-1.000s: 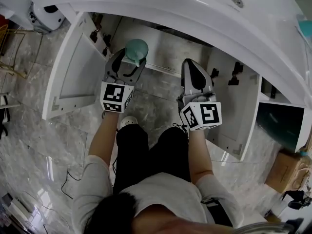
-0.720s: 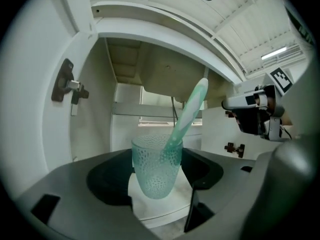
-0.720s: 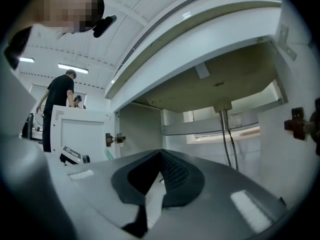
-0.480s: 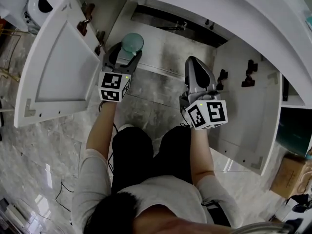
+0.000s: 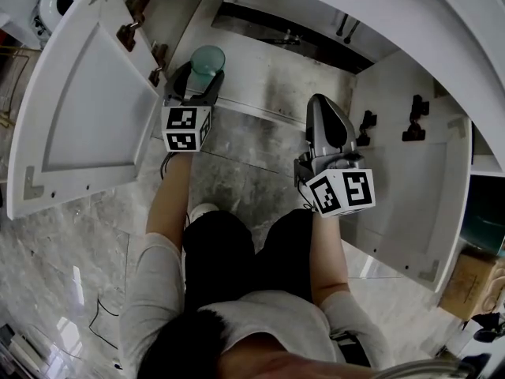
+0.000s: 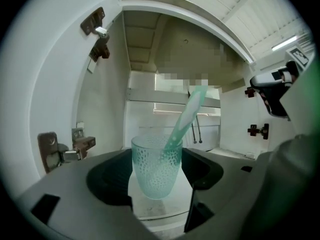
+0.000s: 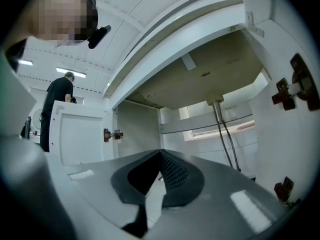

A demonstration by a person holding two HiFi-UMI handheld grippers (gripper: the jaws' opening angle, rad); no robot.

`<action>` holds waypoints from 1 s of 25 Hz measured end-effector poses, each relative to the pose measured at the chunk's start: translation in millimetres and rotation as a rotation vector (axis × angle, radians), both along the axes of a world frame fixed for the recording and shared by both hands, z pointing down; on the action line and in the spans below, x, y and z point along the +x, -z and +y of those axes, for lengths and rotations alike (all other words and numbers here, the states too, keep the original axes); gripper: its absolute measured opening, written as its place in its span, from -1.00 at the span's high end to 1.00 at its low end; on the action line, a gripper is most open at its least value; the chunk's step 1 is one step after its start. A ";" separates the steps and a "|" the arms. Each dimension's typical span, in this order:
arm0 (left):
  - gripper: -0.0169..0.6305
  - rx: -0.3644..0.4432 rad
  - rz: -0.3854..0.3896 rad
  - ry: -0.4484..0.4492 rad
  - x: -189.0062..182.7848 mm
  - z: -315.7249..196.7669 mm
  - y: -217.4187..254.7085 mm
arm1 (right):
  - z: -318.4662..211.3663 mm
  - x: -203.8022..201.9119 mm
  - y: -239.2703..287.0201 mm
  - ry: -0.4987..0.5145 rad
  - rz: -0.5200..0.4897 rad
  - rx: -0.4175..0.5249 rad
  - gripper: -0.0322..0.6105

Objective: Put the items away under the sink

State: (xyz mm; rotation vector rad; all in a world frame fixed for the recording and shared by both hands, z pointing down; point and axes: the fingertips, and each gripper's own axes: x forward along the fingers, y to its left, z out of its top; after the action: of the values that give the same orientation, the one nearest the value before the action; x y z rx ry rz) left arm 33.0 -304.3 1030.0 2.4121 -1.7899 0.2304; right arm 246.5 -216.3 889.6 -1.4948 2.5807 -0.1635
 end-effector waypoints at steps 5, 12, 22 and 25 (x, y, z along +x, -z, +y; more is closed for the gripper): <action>-0.02 -0.011 0.013 0.058 -8.3 -11.5 -15.0 | -2.3 0.9 -5.3 -0.008 0.007 -0.004 0.87; -0.02 -0.030 -0.017 0.121 -18.2 -25.5 -32.2 | -8.2 1.4 -13.1 -0.010 0.011 -0.017 0.87; -0.02 -0.061 -0.045 0.184 -30.2 -44.2 -44.1 | -12.6 4.6 -20.7 -0.018 0.016 -0.025 0.87; -0.02 -0.058 -0.045 0.194 -31.5 -45.9 -46.3 | -13.3 5.9 -21.3 -0.020 0.017 -0.024 0.87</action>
State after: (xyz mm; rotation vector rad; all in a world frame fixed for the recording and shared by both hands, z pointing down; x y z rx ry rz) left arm 1.4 -350.2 1076.3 2.1929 -1.9910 0.3138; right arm 252.3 -229.6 910.9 -1.5369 2.5849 -0.1810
